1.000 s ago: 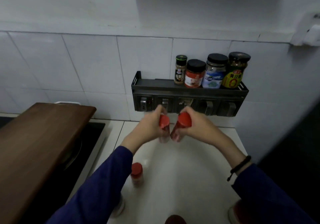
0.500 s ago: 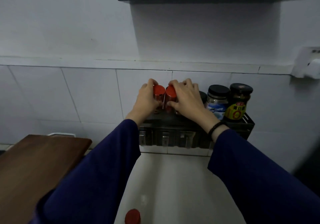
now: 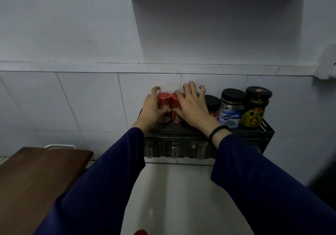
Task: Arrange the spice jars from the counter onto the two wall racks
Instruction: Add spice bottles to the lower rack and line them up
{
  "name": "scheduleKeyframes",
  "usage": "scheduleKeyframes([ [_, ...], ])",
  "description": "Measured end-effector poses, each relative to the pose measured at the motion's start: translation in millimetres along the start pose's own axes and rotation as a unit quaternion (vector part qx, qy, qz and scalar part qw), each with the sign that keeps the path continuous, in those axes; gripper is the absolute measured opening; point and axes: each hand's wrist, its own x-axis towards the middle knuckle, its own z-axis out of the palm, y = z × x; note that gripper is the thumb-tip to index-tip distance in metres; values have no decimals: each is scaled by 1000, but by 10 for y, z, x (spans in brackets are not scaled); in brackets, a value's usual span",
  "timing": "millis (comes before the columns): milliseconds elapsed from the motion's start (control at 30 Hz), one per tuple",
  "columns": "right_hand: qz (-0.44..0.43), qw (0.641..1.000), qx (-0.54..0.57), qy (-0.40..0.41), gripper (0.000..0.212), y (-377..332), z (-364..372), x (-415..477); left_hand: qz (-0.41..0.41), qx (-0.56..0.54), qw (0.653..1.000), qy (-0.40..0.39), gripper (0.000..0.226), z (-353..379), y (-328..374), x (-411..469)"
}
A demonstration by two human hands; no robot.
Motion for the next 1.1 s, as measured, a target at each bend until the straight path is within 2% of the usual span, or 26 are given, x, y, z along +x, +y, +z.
scheduleKeyframes([
  [67,15,1000,20,10,75,10,27,-58,1,-20,1000,12,85,-22,-21,-62],
  [100,24,998,41,41,72,7,38,-109,1,-24,999,31,83,-32,-27,-106],
  [200,45,979,112,166,37,-50,88,-307,26,9,996,88,47,-45,-48,-275],
  [267,38,972,194,124,19,-120,121,-423,46,44,997,41,19,-22,-83,-381],
  [333,46,957,285,10,20,-169,171,-472,44,72,996,-37,5,11,-113,-425],
  [367,60,946,316,-38,23,-174,197,-463,39,82,994,-66,7,26,-121,-423],
  [433,79,932,345,-79,26,-170,244,-424,27,88,990,-102,16,45,-120,-394],
  [533,82,933,337,-100,36,-151,297,-360,20,85,990,-115,27,65,-139,-365],
  [667,71,933,329,-124,39,-129,331,-360,36,97,988,-118,29,65,-179,-371],
  [733,69,937,335,-77,35,-149,314,-402,51,118,986,-107,29,45,-190,-401],
  [800,46,944,323,42,25,-233,258,-509,63,250,965,-49,33,23,-230,-440],
  [833,19,944,314,93,20,-315,226,-588,56,322,945,-21,39,10,-274,-476],
  [900,-58,942,300,136,14,-506,194,-767,16,374,927,-6,50,-25,-322,-533],
  [933,-103,942,307,93,13,-628,208,-877,-6,373,928,-17,54,-32,-350,-566],
  [967,-138,936,323,4,15,-759,222,-991,-18,372,927,-32,56,-25,-376,-583],
  [1000,-159,923,330,-121,22,-877,231,-1098,-22,376,925,-44,58,-13,-381,-575],
  [1067,-181,865,313,-348,51,-1115,306,-1302,-29,374,925,-57,59,-4,-375,-566],
  [1100,-189,836,302,-416,64,-1235,362,-1401,-35,367,928,-58,60,-4,-378,-571],
])
